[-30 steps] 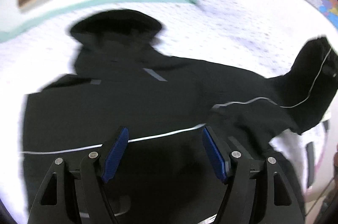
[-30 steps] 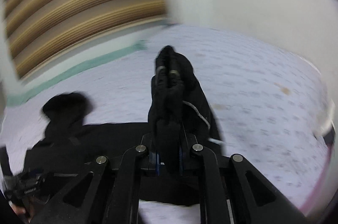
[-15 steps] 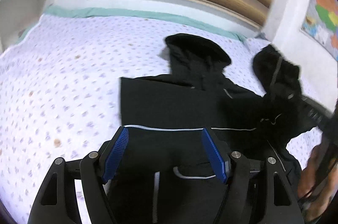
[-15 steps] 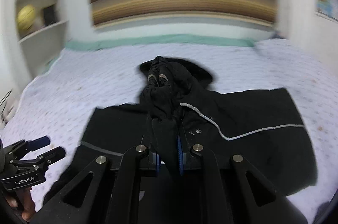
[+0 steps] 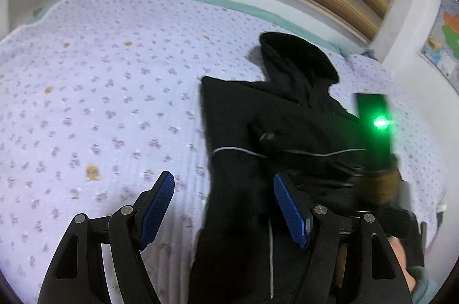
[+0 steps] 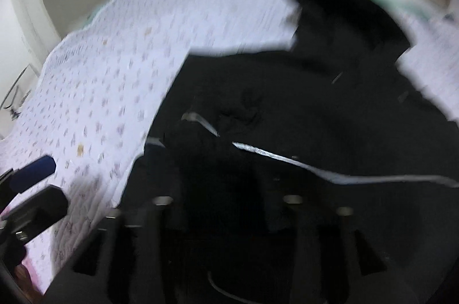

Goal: Fold large clothes
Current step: 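Fold the held sleeve across the jacket body with the right gripper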

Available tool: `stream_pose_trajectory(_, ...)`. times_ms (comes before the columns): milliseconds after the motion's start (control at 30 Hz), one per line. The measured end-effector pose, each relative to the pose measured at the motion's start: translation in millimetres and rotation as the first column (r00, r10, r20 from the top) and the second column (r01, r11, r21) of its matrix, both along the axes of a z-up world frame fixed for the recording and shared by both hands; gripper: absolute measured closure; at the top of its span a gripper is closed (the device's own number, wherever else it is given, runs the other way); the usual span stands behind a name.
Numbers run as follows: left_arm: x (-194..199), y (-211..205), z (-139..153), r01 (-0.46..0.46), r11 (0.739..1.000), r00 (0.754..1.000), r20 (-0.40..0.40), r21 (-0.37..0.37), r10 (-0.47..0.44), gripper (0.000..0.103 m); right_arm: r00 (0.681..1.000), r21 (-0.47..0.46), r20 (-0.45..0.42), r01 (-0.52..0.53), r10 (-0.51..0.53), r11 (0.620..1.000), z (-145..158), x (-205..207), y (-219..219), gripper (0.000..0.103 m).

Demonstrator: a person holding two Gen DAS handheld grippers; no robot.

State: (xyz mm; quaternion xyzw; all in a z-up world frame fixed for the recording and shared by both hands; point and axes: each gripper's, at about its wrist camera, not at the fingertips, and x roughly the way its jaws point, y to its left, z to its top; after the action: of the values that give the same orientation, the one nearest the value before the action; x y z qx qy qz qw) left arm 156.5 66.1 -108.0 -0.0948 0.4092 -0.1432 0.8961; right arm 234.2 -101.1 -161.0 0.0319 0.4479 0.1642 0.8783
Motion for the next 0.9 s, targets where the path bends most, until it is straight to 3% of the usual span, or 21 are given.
stream_pose_trajectory(100,8.5,-4.7,-3.4,0.056,0.997,0.998,-0.027,-0.05,-0.057,0.03,0.998,0.056,0.044,-0.043,0.04,0.998,14.5,-12.8,-15.9,0.042)
stream_pose_trajectory(200,17.9,-6.9,-3.8,0.115,0.981,0.993,-0.019,-0.157,-0.119,0.03,0.994,0.135,0.111,-0.035,0.02,0.99,41.5,-32.9,-52.1,0.041)
stream_pose_trajectory(267,30.1,-6.3,-6.9,0.124,0.957,0.989,-0.043,-0.261,-0.14,0.03,0.985,0.127,0.17,0.015,-0.037,0.992,59.1,-48.1,-82.9,0.038)
stream_pose_trajectory(367,51.9,-13.9,-15.4,0.102,0.937,0.985,-0.095,-0.334,-0.141,0.03,0.962,0.065,0.235,0.126,-0.138,0.99,70.8,-68.3,-133.1,0.03)
stream_pose_trajectory(600,91.0,-61.7,-55.6,0.074,0.947,0.956,-0.248,-0.314,-0.157,0.03,0.943,0.081,0.178,0.272,-0.282,0.959,54.2,-95.3,-216.7,0.03)
stream_pose_trajectory(667,98.1,-78.4,-59.1,0.076,0.956,0.959,-0.241,-0.283,-0.148,0.031,0.936,0.072,0.148,0.311,-0.319,0.948,43.4,-99.4,-230.1,0.03)
stream_pose_trajectory(700,99.5,-84.4,-57.1,0.078,0.964,0.965,-0.222,-0.255,-0.137,0.046,0.934,0.068,0.142,0.321,-0.328,0.945,41.6,-100.3,-234.8,0.03)
stream_pose_trajectory(733,100.8,-91.6,-53.1,0.082,0.974,0.972,-0.2,-0.213,-0.126,0.077,0.931,0.056,0.14,0.331,-0.336,0.942,41.0,-101.3,-240.7,0.03)
stream_pose_trajectory(800,99.6,-96.6,-39.8,0.079,0.98,0.982,-0.153,-0.185,-0.108,0.079,0.925,0.026,0.152,0.349,-0.349,0.937,46.6,-105.0,-250.7,0.03)
stream_pose_trajectory(900,89.0,-81.3,-0.7,0.104,0.965,0.994,0.017,-0.242,-0.103,0.079,0.916,-0.015,0.166,0.372,-0.365,0.928,50.6,-101.1,-257.6,0.03)
